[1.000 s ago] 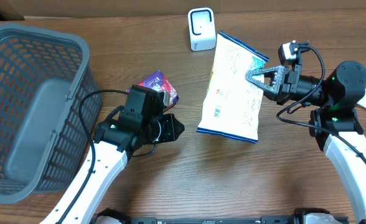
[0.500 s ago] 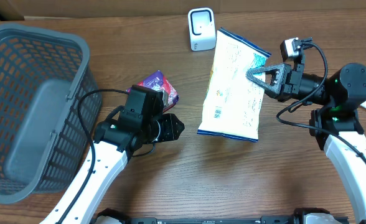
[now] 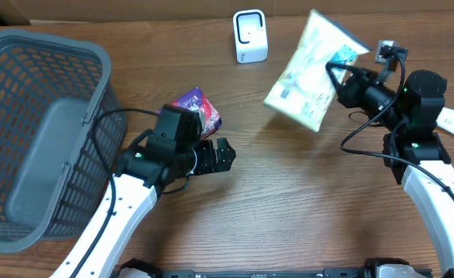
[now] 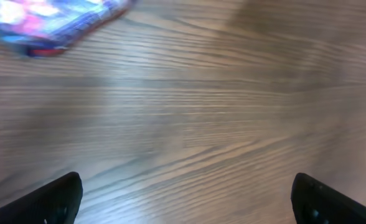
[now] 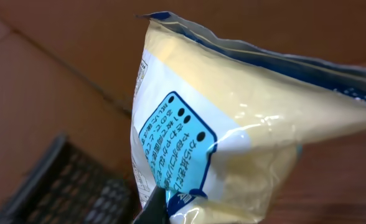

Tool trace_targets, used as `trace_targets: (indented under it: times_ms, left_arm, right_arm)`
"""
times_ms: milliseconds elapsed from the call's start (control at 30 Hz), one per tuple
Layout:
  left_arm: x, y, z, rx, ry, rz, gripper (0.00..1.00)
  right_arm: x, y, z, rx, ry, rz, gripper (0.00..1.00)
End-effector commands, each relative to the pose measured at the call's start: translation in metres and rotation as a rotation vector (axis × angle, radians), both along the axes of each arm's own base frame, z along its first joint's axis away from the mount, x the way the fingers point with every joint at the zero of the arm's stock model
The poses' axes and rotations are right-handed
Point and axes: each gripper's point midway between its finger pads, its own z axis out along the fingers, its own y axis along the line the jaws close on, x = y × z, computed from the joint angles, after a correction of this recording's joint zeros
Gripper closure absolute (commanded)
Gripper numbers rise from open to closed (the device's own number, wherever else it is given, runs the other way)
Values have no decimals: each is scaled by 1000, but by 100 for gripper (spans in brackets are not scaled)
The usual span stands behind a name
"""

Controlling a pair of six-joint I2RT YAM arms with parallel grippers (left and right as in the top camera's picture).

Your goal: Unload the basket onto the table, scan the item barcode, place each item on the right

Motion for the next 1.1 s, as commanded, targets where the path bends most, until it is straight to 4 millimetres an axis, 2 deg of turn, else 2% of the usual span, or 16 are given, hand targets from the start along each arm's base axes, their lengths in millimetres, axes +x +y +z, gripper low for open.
trace_targets:
  times_ms: [0, 133, 267, 367, 433, 500, 633, 733, 967, 1067]
  left_arm:
    - [23, 29, 49, 161, -146, 53, 0]
    - [27, 58, 107, 296, -239, 104, 0]
    - [32, 76, 168, 364, -375, 151, 0]
    - [35, 84, 201, 372, -457, 198, 0]
    - [36, 87, 215, 375, -492, 220, 0]
    - [36, 91, 221, 388, -510, 240, 0]
    - [35, 97, 220, 416, -506, 256, 0]
    - [34, 102, 220, 440, -502, 269, 0]
    - [28, 107, 213, 474, -467, 265, 0]
    - [22, 109, 207, 490, -435, 254, 0]
  right_arm:
    - [22, -29, 33, -201, -177, -172, 96]
    - [38, -33, 48, -398, -272, -261, 96]
    - [62, -28, 59, -730, -379, -369, 96]
    - [84, -15, 61, -921, -438, -410, 96]
    - [101, -2, 58, -1043, -484, -406, 96]
    - [120, 11, 53, -1157, -532, -405, 96]
    - [153, 35, 45, -1344, -630, -441, 96]
    - [170, 59, 42, -1397, -705, -445, 96]
    - [184, 127, 32, -1287, -812, -327, 96]
    - [186, 144, 24, -1276, -831, -291, 96]
